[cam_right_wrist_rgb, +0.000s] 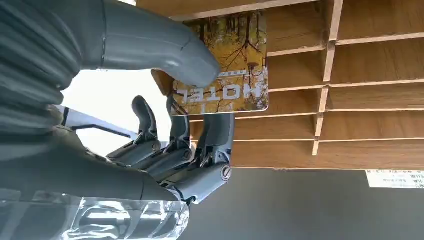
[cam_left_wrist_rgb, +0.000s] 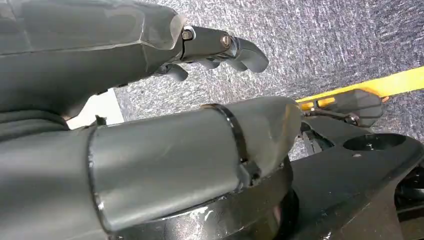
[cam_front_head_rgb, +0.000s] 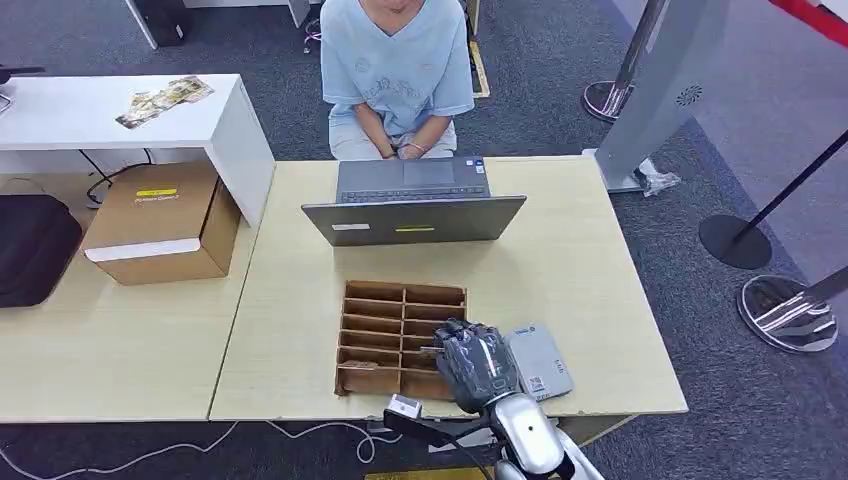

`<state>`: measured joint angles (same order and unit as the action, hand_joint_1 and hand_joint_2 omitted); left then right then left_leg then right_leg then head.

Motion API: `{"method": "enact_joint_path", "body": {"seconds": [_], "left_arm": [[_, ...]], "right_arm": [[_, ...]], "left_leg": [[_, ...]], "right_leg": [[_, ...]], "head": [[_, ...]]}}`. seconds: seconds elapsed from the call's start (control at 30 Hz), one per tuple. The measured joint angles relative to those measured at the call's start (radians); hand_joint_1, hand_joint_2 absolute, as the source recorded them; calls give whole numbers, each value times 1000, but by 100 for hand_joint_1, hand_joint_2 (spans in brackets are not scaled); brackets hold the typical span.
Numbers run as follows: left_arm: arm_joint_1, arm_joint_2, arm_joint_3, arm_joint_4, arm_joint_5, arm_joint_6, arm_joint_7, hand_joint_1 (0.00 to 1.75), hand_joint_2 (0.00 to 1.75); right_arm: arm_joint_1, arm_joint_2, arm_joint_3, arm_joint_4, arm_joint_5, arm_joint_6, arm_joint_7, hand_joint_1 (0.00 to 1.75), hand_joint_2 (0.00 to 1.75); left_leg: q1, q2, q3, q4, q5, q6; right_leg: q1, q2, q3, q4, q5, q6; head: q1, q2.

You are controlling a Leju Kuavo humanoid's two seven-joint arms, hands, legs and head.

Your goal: Pass the card to the sensor for recognition and then transmit it.

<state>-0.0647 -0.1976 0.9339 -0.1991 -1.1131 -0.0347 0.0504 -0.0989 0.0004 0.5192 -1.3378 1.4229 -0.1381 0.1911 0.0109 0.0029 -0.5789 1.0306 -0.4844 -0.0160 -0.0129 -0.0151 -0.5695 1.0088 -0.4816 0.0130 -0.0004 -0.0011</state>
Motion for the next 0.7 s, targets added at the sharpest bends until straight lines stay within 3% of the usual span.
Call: {"method": "enact_joint_path", "body": {"seconds": [0.1, 0.17, 0.27, 0.3, 0.7], "left_arm": [[0, 0, 0, 0, 0, 0, 0, 0, 0], [0, 0, 0, 0, 0, 0, 0, 0, 0], [0, 0, 0, 0, 0, 1, 0, 0, 0], [0, 0, 0, 0, 0, 1, 0, 0, 0], [0, 0, 0, 0, 0, 8, 0, 0, 0]], "right_arm": [[0, 0, 0, 0, -1, 0, -2, 138, 175], [0, 0, 0, 0, -4, -2, -3, 155, 175], [-1, 0, 0, 0, -21, -20, -14, 155, 175], [-1, 0, 0, 0, -24, -32, -20, 171, 175], [7, 0, 0, -34, -50, -129, -86, 175, 175]], "left_leg": [[0, 0, 0, 0, 0, 0], [0, 0, 0, 0, 0, 0], [0, 0, 0, 0, 0, 0], [0, 0, 0, 0, 0, 0], [0, 0, 0, 0, 0, 0]], "right_leg": [[0, 0, 0, 0, 0, 0], [0, 0, 0, 0, 0, 0], [0, 0, 0, 0, 0, 0], [0, 0, 0, 0, 0, 0], [0, 0, 0, 0, 0, 0]], "head": [[0, 0], [0, 0], [0, 0], [0, 0], [0, 0]]}}
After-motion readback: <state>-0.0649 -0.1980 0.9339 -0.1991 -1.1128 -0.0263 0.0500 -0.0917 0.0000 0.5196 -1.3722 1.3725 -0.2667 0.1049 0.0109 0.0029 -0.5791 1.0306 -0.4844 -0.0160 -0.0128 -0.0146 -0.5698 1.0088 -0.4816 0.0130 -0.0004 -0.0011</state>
